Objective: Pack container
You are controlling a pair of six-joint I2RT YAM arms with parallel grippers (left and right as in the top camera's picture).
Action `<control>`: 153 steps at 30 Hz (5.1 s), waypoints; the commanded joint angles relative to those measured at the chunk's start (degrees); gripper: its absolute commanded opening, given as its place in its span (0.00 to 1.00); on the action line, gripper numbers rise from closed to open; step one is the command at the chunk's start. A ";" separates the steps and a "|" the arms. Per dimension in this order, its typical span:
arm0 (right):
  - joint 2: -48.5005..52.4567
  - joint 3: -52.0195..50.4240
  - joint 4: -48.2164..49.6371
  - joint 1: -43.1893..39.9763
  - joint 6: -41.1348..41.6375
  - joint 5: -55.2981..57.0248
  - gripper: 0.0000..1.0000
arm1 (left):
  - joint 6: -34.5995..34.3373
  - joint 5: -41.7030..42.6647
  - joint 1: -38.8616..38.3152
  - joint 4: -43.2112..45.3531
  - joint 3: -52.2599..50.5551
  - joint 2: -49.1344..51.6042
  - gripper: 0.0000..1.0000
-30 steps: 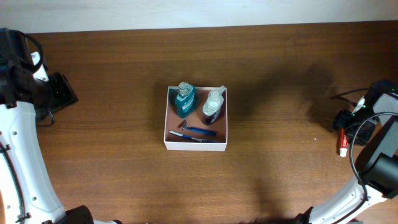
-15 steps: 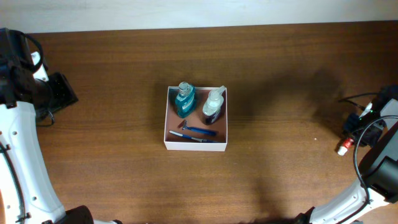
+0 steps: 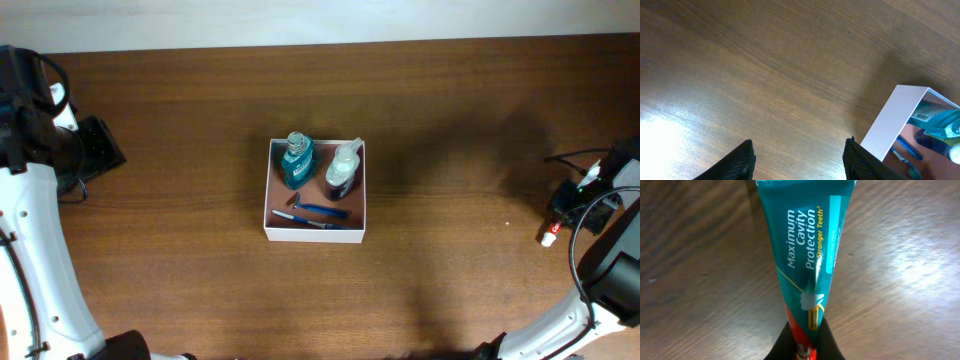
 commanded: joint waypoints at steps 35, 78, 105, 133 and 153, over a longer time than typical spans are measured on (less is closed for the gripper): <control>-14.23 9.90 -8.48 74.64 -43.91 -2.91 0.04 | 0.96 0.22 0.15 -0.04 -0.24 0.39 0.58; -30.58 -12.11 -0.07 76.02 -27.15 -5.53 0.04 | 0.98 0.22 0.15 0.11 -0.22 0.39 0.57; -19.06 -14.47 5.31 75.97 -29.46 1.70 0.04 | 0.98 0.22 0.15 -0.09 -0.24 0.39 0.58; -42.40 -1.36 -1.66 37.03 -0.59 2.54 0.99 | 16.15 4.31 -18.34 8.66 -0.24 3.96 0.99; -84.87 -28.52 -7.74 47.34 8.74 8.04 0.99 | 12.87 4.24 -17.86 32.61 -53.94 -56.50 0.99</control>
